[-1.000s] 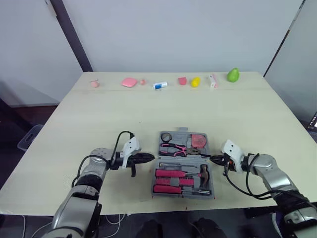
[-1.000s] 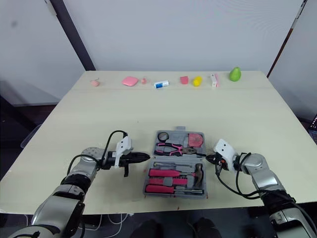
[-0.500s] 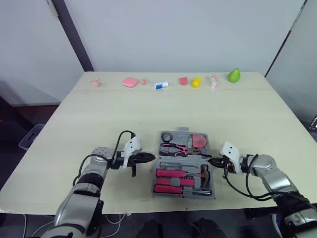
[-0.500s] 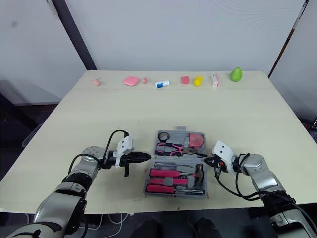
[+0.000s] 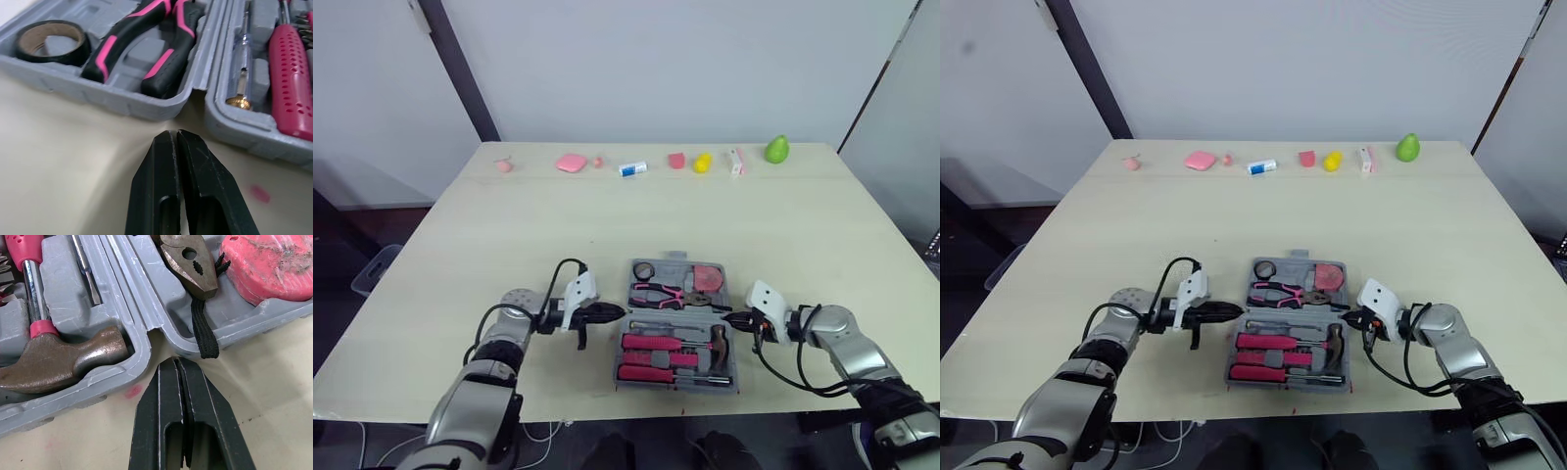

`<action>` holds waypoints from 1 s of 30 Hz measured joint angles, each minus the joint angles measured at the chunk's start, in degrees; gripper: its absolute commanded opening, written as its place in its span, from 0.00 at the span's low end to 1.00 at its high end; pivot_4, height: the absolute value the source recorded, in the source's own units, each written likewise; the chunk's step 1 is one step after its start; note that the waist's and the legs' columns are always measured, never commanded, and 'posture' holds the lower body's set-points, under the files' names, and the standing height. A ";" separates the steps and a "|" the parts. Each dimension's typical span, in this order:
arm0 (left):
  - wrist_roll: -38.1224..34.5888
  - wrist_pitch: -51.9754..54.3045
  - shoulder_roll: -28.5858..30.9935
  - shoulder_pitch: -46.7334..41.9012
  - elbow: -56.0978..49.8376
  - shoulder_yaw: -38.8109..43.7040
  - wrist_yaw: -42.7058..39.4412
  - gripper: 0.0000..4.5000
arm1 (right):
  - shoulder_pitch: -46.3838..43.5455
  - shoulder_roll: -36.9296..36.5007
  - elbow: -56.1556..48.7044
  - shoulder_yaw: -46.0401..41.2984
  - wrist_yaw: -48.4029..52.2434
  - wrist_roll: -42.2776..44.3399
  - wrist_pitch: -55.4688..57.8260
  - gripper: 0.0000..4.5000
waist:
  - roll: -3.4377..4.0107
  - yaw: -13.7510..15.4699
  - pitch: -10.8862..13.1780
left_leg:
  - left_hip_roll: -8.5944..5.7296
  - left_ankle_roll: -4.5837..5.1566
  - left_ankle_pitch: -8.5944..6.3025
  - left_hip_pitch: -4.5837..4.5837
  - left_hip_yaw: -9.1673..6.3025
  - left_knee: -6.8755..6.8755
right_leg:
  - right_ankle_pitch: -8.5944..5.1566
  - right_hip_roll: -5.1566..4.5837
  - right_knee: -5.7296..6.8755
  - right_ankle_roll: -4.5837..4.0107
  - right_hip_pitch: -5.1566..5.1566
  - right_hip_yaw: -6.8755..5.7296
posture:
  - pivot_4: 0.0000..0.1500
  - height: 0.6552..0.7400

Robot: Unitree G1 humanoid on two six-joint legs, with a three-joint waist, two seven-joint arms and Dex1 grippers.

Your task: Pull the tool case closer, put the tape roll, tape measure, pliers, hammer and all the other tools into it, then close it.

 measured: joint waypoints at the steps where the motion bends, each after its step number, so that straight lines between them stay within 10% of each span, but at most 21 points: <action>1: 0.19 0.01 -0.06 -0.07 0.00 0.00 -0.17 0.05 | 0.00 0.08 0.00 0.01 -0.06 -0.08 -0.01 0.00 | 0.00 0.00 -0.01 | 0.00 0.00 0.00 0.00 0.00 0.00 | 0.00 0.00 0.00 0.00 0.00 0.00 | 1.00 1.00; 30: -0.04 4.45 -0.57 2.88 -6.87 -1.02 -5.32 0.05 | 3.31 -1.00 -5.91 0.10 1.99 0.35 3.96 0.00 | 0.00 0.02 -0.16 | -0.01 0.04 -0.03 -0.04 -0.06 -0.06 | -0.02 0.00 -0.12 0.00 0.01 -0.04 | 1.00 1.00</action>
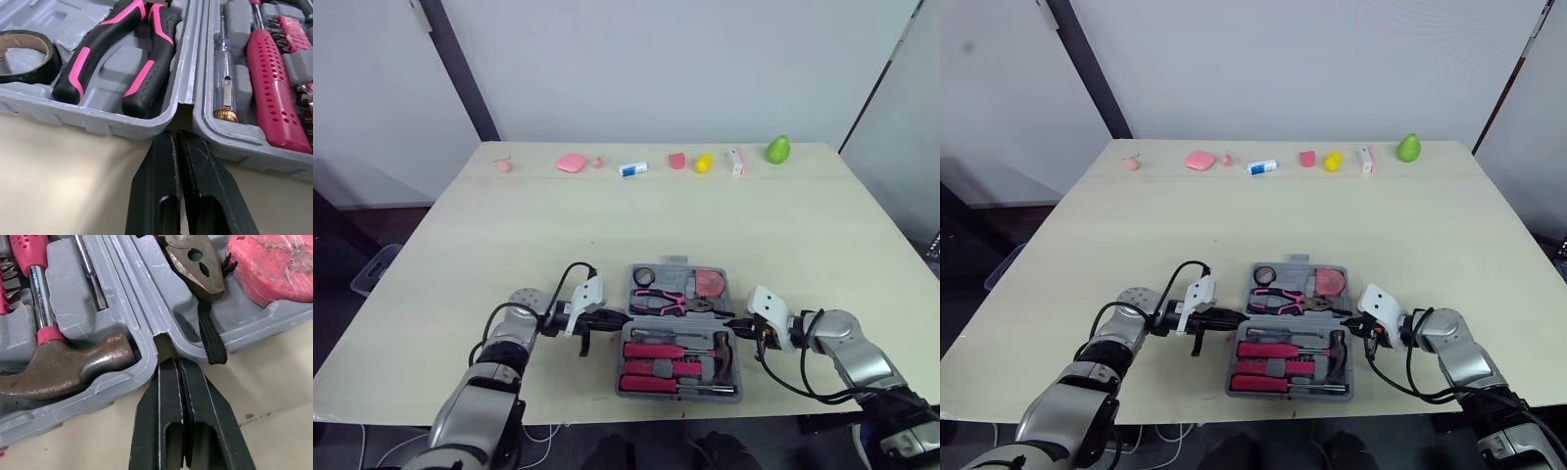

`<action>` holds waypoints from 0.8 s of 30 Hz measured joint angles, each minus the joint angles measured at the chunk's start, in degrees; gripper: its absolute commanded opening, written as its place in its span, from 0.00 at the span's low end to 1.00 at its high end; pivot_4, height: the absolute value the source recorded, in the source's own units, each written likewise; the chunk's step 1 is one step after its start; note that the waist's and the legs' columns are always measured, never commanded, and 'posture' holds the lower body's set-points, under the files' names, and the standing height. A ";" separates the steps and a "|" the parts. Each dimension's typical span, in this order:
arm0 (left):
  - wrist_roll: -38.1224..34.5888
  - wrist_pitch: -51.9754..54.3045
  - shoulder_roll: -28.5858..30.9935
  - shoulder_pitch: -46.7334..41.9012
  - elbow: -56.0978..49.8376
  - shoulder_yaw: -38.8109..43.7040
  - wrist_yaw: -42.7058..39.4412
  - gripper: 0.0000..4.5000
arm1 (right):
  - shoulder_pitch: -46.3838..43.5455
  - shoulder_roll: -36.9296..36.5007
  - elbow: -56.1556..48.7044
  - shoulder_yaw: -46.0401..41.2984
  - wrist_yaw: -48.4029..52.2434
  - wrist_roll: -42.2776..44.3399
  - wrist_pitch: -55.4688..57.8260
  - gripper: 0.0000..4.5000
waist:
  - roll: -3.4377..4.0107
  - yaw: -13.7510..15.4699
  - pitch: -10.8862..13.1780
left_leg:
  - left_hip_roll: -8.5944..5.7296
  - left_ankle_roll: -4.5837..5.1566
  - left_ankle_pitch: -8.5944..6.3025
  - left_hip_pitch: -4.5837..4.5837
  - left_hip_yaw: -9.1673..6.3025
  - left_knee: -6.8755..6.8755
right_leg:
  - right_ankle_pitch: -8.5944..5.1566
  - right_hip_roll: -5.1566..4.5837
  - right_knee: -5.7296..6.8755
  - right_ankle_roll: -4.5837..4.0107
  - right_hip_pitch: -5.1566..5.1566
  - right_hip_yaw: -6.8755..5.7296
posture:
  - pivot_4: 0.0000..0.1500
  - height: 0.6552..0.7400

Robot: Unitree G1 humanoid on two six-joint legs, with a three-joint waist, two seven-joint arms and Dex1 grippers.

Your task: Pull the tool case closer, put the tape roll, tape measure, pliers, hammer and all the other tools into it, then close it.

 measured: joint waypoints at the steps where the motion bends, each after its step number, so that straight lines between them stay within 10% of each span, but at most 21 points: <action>1: -0.32 0.27 0.15 0.64 -0.80 0.00 -0.24 0.05 | 0.26 -0.03 -0.34 0.03 0.20 0.00 0.08 0.00 | 0.00 -0.01 0.00 | 0.00 0.00 0.00 0.00 0.00 0.00 | 0.00 0.00 0.00 0.00 0.00 0.00 | 1.00 1.00; 24: -2.02 4.96 1.35 4.31 -7.09 -0.64 -1.04 0.05 | 0.60 0.41 -1.53 0.14 0.60 -0.23 1.90 0.00 | 0.00 -0.19 -0.06 | 0.00 0.00 0.00 0.05 -0.01 0.00 | 0.00 0.01 0.07 0.00 0.00 0.00 | 1.00 1.00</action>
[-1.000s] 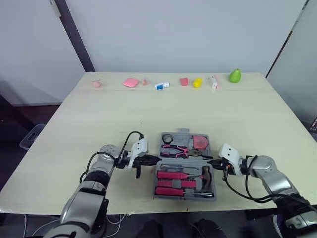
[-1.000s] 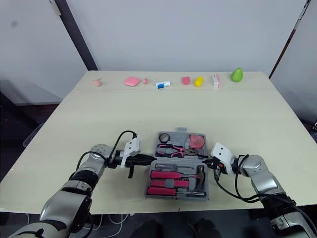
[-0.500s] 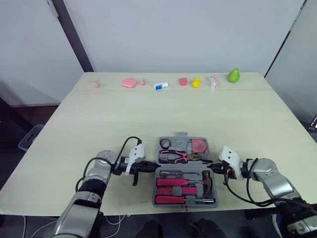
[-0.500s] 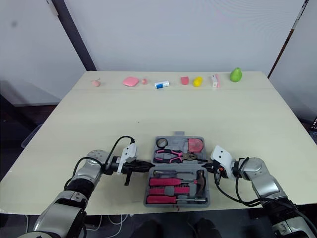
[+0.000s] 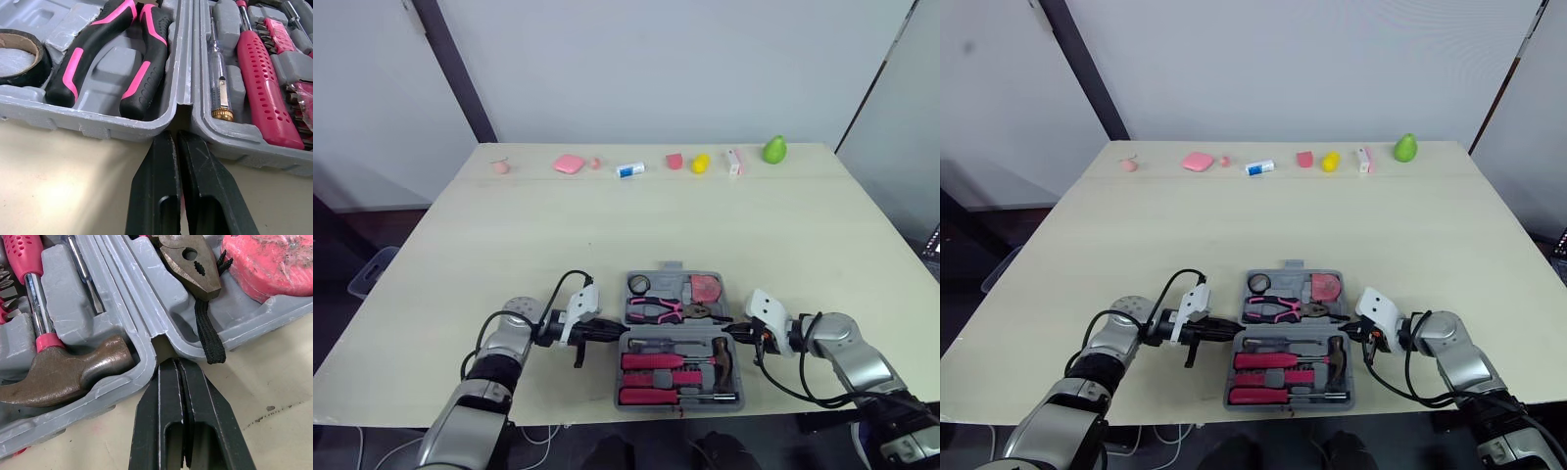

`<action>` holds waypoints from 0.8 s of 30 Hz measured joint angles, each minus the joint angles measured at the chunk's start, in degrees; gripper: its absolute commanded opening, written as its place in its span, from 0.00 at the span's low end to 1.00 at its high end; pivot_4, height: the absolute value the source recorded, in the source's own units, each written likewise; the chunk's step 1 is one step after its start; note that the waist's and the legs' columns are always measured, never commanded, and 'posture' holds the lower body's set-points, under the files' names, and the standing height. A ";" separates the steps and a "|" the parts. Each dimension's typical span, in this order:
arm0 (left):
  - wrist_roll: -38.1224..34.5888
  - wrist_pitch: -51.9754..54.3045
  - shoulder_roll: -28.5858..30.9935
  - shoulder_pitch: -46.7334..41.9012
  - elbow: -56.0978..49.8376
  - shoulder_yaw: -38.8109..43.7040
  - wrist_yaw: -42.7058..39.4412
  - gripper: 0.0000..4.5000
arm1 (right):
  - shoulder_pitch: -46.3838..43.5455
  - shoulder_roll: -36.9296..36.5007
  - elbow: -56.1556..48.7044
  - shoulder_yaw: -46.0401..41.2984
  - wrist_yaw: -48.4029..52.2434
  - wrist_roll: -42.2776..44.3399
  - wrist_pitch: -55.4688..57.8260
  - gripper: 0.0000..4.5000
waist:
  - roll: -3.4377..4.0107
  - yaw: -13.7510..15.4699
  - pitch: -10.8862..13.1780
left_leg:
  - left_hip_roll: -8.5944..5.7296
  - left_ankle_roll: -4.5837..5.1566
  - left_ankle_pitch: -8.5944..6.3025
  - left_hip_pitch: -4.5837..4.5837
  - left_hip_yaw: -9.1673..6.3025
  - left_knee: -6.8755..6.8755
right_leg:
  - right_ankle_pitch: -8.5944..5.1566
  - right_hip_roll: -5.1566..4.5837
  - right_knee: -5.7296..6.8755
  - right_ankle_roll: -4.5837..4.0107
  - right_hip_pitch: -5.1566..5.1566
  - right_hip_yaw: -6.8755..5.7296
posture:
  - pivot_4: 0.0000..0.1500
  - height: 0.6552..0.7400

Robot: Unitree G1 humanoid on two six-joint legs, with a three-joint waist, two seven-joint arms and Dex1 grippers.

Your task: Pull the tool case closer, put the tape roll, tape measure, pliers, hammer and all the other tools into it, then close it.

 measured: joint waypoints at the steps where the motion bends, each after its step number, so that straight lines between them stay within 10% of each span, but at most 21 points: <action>1: -0.01 0.05 0.00 0.00 0.00 0.00 0.00 0.05 | 0.00 0.01 0.00 0.00 0.00 -0.02 0.00 0.00 | 0.00 0.00 0.00 | 0.00 0.00 0.00 0.00 0.00 0.00 | 0.00 0.00 0.00 0.00 0.00 0.00 | 1.00 1.00; 24: -1.53 -1.69 0.13 1.20 -0.02 0.19 2.99 0.05 | 2.13 0.11 0.15 -1.37 -2.52 1.34 -2.05 0.00 | -0.05 0.09 -0.13 | 0.00 0.00 0.00 0.05 0.02 0.03 | 0.01 -0.01 0.05 0.00 0.02 0.03 | 1.00 1.00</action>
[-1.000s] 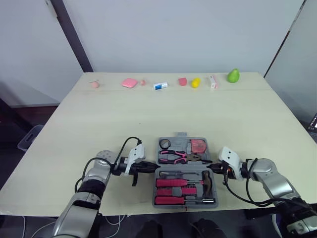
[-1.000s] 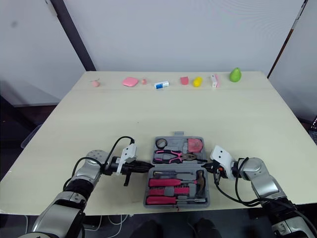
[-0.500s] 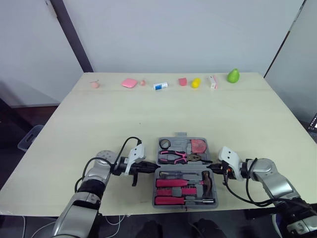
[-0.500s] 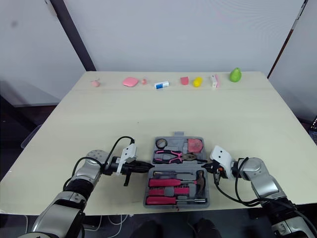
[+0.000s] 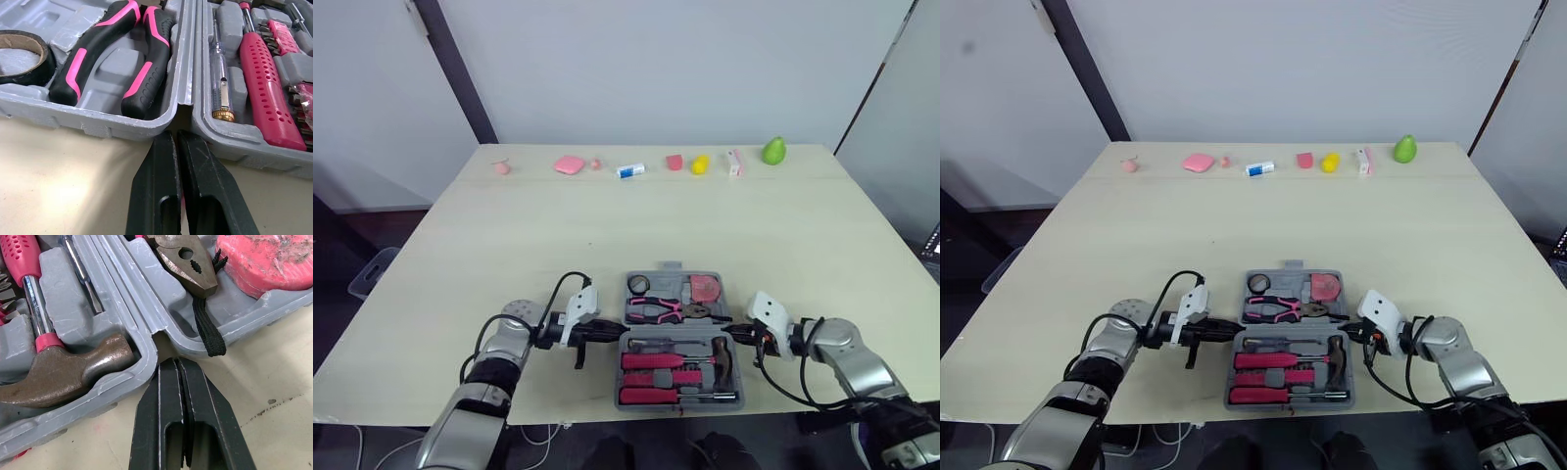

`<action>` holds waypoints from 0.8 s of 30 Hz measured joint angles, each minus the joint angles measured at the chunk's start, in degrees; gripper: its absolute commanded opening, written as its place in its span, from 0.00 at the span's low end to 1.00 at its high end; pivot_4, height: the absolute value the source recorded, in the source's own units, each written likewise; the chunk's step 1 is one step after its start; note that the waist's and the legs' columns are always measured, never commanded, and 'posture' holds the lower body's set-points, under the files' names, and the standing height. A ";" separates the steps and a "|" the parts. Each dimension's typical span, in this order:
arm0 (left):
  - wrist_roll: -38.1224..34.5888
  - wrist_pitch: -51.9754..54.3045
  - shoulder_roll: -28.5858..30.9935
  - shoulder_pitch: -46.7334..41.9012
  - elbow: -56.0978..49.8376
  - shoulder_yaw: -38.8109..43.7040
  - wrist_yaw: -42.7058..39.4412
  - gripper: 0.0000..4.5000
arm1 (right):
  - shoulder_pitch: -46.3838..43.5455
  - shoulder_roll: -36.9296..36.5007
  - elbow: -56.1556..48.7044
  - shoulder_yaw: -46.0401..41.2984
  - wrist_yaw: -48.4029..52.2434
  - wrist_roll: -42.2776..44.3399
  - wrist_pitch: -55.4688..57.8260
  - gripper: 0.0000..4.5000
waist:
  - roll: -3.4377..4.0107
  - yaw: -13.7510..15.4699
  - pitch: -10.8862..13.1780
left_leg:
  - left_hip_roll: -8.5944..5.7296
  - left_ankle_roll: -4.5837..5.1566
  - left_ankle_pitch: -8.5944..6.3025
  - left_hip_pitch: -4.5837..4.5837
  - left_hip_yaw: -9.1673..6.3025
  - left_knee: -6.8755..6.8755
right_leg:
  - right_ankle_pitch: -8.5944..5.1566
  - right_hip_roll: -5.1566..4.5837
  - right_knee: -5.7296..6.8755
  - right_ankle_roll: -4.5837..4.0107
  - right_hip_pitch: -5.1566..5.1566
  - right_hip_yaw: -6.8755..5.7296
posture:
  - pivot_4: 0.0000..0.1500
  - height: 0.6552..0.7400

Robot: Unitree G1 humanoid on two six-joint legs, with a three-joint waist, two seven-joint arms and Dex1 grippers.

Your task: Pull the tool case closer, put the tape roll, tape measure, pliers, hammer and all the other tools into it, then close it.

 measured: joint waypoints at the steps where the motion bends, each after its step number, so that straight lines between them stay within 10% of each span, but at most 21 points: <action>1: -0.34 -0.41 -0.08 0.30 0.02 0.09 0.51 0.05 | 0.24 0.00 0.00 -0.15 -0.30 0.13 -0.06 0.00 | 0.00 0.02 0.00 | 0.00 0.00 0.00 0.00 0.00 0.00 | 0.00 0.00 0.01 0.00 0.00 0.00 | 1.00 1.00; 15: -14.87 8.96 3.15 7.64 -20.48 8.48 -0.73 0.05 | 1.40 -2.66 -1.95 -9.96 -1.52 9.17 5.24 0.00 | 0.01 0.08 0.03 | 0.01 0.00 0.00 -0.13 -0.12 0.00 | 0.00 -0.05 -0.03 0.00 -0.06 -0.03 | 1.00 1.00; 24: -15.08 18.22 5.81 14.63 -36.26 0.60 -3.35 0.00 | -10.91 2.75 5.59 -12.49 -5.08 17.11 22.51 0.80 | 0.06 -0.35 0.06 | 0.01 0.00 0.01 -0.04 -0.37 0.00 | 0.01 0.00 0.00 -0.02 -0.05 -0.01 | 1.00 1.00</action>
